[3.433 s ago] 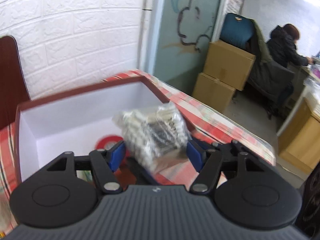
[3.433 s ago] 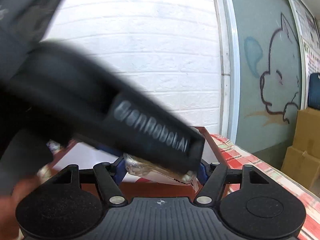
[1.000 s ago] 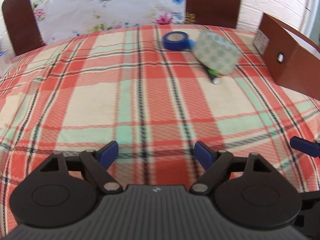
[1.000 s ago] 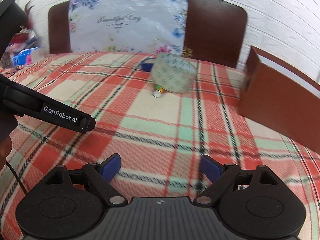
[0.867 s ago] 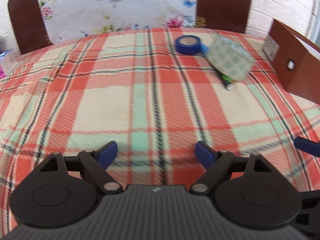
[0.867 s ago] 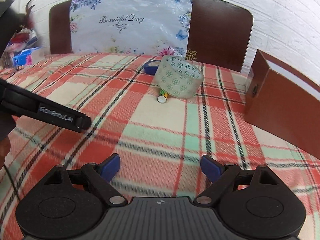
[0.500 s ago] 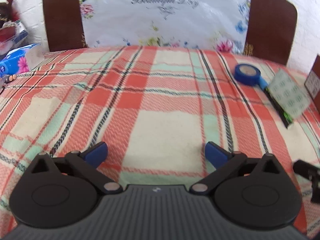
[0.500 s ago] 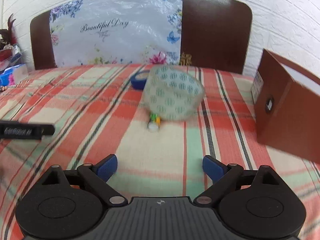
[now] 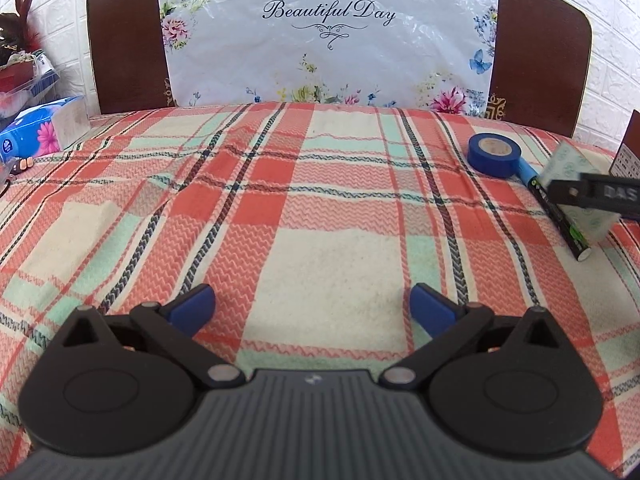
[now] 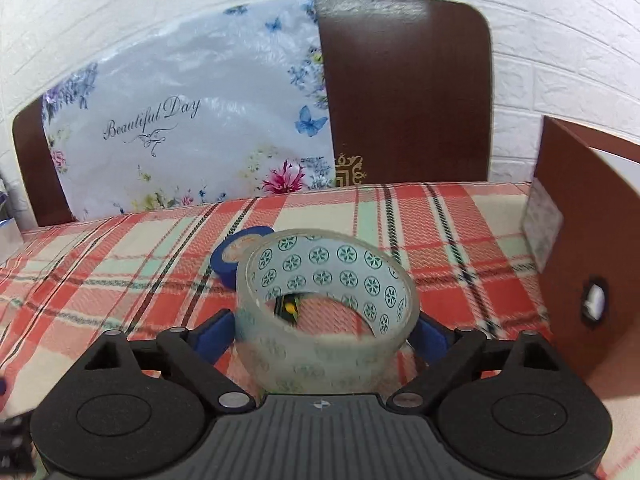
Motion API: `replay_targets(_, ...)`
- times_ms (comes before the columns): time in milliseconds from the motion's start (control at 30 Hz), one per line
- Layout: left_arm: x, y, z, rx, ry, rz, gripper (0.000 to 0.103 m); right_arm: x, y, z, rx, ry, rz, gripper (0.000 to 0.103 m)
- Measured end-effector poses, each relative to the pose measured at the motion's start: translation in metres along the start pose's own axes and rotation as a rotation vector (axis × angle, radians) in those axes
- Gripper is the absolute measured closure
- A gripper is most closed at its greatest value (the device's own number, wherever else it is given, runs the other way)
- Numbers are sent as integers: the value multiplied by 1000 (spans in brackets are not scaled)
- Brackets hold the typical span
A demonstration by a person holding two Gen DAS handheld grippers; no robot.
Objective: Organize objects
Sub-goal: 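Move the left gripper back toward the clear packing tape roll, then grasp the clear packing tape roll by its rim with the left gripper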
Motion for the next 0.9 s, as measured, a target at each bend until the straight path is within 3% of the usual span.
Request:
replay_targets(200, 0, 0, 0, 0, -1, 0, 0, -10, 74, -52, 30, 67, 2, 13)
replay_targets(300, -1, 0, 0, 3, -4, 4, 0, -6, 117, -85, 64, 132, 8, 25)
replay_targets(400, -5, 4, 1, 22, -21, 10, 0, 1, 147, -104, 35, 240, -27, 21)
replay_targets(433, -8, 8, 1, 41, -16, -14, 0, 3, 151, -106, 22, 267, -36, 16)
replay_targets(533, -24, 30, 0, 94, 19, -162, 1, 4, 149, -107, 26, 275, -43, 16)
replay_targets(733, -82, 81, 13, 81, -92, -360, 6, -4, 139, -99, 55, 220, -36, 14)
replay_targets(800, -98, 87, 18, 94, -104, -400, 6, -7, 135, -95, 65, 200, -38, 14)
replay_targets(900, -127, 81, 18, 131, -154, -378, 9, -11, 126, -89, 67, 175, -44, 13)
Point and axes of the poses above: each gripper's, at about its wrist camera, not at the fingertips, and y roughly against the way its jaws point, x to its left, z to its top, the point moved 2 cm from there along -y, roughly the way its jaws point
